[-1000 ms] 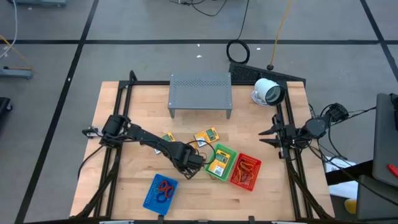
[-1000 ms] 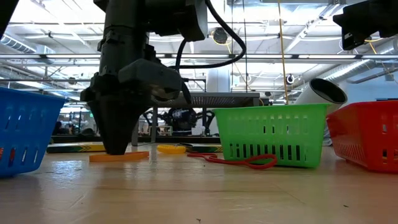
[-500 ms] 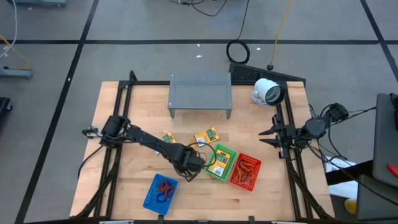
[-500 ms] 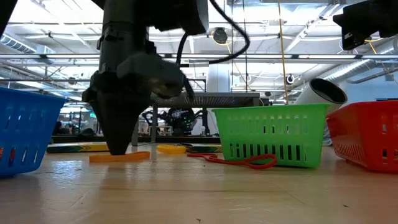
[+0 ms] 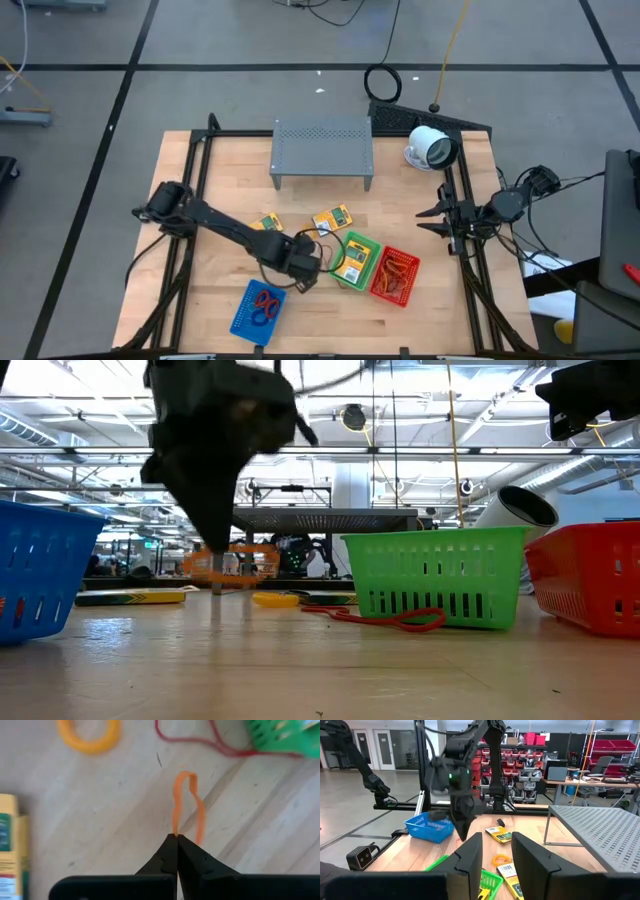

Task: Pick & Place Office Desk Supplies
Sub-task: Put the orange rubber band into the red bin

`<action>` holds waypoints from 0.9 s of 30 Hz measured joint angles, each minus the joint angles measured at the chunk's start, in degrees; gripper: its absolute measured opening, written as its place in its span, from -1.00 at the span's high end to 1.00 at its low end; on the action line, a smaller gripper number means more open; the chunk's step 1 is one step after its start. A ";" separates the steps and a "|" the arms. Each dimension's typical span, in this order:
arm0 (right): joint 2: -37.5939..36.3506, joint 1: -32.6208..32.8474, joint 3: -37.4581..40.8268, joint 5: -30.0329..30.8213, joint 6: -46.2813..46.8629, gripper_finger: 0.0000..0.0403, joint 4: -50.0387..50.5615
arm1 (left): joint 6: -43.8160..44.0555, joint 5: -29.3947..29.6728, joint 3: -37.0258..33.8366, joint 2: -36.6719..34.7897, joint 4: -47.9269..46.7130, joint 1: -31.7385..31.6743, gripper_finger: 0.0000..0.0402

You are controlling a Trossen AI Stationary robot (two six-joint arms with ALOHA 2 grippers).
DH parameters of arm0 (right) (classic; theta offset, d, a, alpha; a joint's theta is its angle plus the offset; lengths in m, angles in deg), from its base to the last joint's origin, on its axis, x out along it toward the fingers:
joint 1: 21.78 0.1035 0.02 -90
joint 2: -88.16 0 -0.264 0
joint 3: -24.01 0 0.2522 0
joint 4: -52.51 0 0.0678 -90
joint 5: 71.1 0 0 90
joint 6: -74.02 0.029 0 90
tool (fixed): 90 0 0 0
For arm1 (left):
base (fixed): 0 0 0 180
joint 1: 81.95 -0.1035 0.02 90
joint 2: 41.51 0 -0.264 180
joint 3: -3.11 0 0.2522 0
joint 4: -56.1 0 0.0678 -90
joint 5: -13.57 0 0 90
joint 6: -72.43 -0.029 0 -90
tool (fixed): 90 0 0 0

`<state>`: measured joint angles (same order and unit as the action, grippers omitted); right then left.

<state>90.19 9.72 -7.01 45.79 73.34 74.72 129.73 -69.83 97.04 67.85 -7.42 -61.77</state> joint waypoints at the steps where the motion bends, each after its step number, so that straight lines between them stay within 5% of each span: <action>1: -0.01 0.00 0.00 0.02 -0.01 0.53 -0.02 | 0.02 1.14 0.00 -0.92 -0.01 0.29 0.99; 8: 0.00 -0.02 0.00 0.02 0.01 0.53 -0.02 | -1.28 10.66 0.02 -7.18 0.21 2.43 1.00; 13: 0.00 -0.02 0.00 0.01 -0.01 0.53 -0.02 | -10.59 16.24 0.02 -9.58 7.95 3.00 1.00; 27: -0.01 -0.02 0.00 0.00 -0.01 0.53 -0.02 | -39.60 9.36 1.86 -1.64 42.53 -1.59 1.00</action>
<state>90.18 9.70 -7.01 45.79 73.33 74.70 90.13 -60.47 98.89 66.22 35.11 -63.36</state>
